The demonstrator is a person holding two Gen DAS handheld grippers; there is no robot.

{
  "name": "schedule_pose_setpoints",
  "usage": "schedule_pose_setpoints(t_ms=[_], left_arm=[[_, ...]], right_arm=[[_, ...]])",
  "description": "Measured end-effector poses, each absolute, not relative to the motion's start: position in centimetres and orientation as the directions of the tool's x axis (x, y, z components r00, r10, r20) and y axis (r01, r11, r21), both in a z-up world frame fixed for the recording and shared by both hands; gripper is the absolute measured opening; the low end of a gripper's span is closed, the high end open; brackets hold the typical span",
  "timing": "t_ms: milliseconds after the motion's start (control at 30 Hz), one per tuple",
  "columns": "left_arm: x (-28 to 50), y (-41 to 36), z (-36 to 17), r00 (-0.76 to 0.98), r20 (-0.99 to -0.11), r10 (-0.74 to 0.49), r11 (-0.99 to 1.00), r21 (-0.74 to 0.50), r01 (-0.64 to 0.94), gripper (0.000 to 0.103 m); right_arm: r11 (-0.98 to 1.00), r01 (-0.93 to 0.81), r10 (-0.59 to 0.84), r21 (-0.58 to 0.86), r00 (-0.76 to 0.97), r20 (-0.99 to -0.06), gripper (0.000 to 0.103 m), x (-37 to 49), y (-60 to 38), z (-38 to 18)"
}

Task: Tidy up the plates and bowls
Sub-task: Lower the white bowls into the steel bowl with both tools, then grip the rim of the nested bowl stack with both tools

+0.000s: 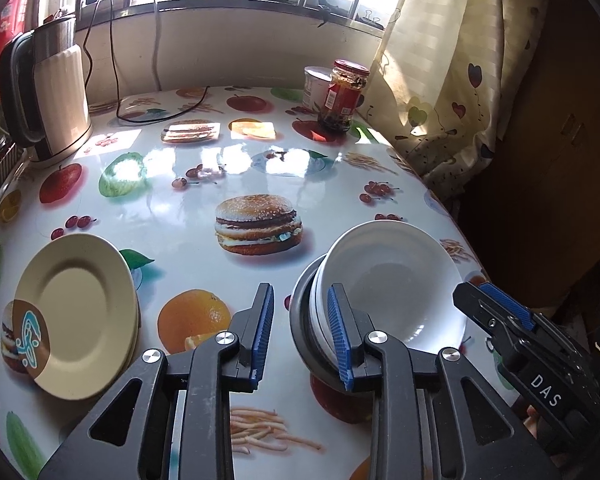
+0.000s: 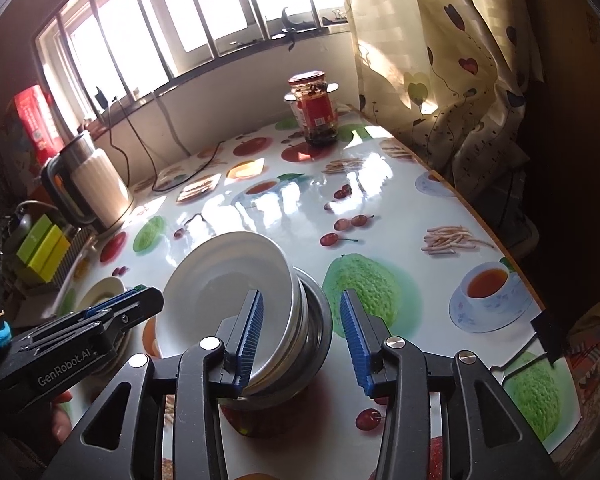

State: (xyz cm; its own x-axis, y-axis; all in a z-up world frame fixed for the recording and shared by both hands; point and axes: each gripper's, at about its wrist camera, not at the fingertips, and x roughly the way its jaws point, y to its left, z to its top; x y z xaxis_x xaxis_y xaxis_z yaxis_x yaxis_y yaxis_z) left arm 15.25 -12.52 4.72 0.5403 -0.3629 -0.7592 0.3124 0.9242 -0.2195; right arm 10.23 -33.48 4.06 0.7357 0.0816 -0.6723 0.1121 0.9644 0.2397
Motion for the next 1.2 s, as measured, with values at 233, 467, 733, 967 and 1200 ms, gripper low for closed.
schedule_pose_setpoints(t_ms=[233, 467, 733, 967, 1200], left_arm=[[14.5, -11.7, 5.0, 0.576, -0.742, -0.343, 0.931, -0.189, 0.311, 0.029], [13.8, -10.9, 5.5, 0.608, -0.72, -0.334, 0.932, -0.156, 0.326, 0.03], [13.5, -10.4, 4.1, 0.61, -0.735, -0.296, 0.937, -0.097, 0.337, 0.03], [14.2, -10.4, 3.0, 0.587, -0.758, -0.286, 0.938, -0.098, 0.332, 0.03], [15.1, -10.5, 2.0, 0.556, -0.774, -0.303, 0.935, -0.127, 0.332, 0.03]], right_arm=[[0.955, 0.137, 0.071, 0.261, 0.751, -0.657, 0.042, 9.3, -34.5, 4.3], [0.948, 0.167, 0.056, 0.272, 0.753, -0.655, 0.045, 8.1, -35.6, 3.9], [0.938, 0.201, 0.042, 0.281, 0.74, -0.671, 0.046, 7.3, -37.1, 2.7], [0.933, 0.207, 0.057, 0.293, 0.721, -0.69, 0.047, 7.8, -37.5, 1.2], [0.938, 0.184, 0.077, 0.294, 0.717, -0.693, 0.049, 8.6, -37.3, 0.7]])
